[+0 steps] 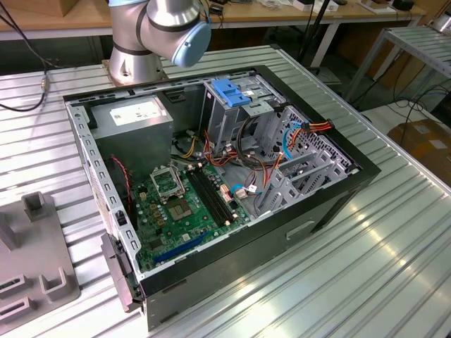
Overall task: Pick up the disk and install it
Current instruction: 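Pick up the disk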
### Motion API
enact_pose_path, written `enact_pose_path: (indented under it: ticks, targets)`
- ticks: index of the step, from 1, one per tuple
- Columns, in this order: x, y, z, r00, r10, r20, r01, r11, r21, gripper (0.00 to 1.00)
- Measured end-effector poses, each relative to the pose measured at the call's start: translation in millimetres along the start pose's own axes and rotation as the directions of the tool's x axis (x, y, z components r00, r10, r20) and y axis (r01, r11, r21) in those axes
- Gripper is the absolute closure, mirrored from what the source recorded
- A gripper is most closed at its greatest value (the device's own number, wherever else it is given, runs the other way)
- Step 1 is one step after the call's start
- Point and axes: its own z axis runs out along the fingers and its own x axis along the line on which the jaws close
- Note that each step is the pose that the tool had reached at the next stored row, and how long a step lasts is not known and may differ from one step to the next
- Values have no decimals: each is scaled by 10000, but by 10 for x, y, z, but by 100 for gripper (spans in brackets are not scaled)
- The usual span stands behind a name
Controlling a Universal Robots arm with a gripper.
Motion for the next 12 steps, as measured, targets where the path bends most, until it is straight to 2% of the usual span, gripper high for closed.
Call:
enact_pose_path:
  ticks: [7,9,12]
  targets:
    - [-1,3,158,9998,-191,0,191,9998,2,42]
    - [-1,3,197,9998,-211,0,211,9998,1,55]
    - [-1,3,220,9998,-220,-1,220,9998,0,55]
